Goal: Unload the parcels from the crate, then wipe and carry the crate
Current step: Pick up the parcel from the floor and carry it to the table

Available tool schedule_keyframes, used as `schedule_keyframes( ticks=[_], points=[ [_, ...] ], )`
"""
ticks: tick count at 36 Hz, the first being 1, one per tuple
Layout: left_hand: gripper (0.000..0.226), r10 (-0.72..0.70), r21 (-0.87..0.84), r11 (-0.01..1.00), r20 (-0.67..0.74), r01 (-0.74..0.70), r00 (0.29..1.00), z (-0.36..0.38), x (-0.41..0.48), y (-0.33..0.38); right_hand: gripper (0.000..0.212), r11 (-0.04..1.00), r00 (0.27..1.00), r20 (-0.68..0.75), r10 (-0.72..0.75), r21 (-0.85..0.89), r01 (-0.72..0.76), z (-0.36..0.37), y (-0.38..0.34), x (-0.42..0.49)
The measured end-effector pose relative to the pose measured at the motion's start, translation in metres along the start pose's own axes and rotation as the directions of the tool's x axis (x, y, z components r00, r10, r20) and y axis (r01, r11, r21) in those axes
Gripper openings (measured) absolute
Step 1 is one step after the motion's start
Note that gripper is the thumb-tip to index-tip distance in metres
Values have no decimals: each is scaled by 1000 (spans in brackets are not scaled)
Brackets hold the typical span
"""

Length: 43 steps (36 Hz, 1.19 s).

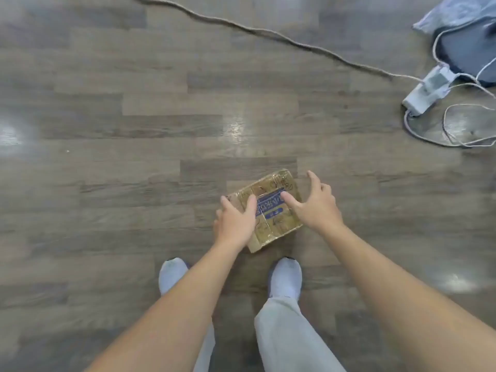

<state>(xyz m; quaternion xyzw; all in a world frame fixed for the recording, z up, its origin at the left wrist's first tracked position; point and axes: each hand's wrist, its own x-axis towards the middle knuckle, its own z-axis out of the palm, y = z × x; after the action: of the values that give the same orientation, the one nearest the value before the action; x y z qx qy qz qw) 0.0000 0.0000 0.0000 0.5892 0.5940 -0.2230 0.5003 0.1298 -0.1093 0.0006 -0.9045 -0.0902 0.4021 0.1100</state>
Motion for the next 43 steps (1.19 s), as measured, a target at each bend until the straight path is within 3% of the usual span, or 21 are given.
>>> schedule_keyframes(
  ticks=[4,8,13,18,26,29,33,43],
  points=[
    [89,-213,-71,974,23,214,977,34,48,-24,95,999,999,29,40,36,-41,36,25,45],
    [79,-275,-206,935,87,288,957,56,72,-33,96,993,997,52,62,96,-67,65,41,81],
    [81,-278,-340,896,73,286,958,69,88,-36,79,980,996,51,73,183,-82,83,43,100],
    [81,-202,-374,907,24,196,979,42,61,-17,87,990,996,-65,58,132,-49,56,17,77],
    [91,-31,-199,980,-137,3,990,-69,-50,73,69,992,988,-139,-68,95,82,-78,-73,-10],
    [91,86,-113,988,-193,-109,977,-120,-105,117,75,979,982,-149,-119,146,141,-146,-111,-53],
    [86,207,-12,976,-285,-219,936,-178,-194,175,67,949,968,-181,-171,233,211,-235,-157,-119],
    [78,299,2,944,-433,-331,850,-269,-376,282,65,907,905,-272,-326,178,381,-416,-245,-256]
  ],
)
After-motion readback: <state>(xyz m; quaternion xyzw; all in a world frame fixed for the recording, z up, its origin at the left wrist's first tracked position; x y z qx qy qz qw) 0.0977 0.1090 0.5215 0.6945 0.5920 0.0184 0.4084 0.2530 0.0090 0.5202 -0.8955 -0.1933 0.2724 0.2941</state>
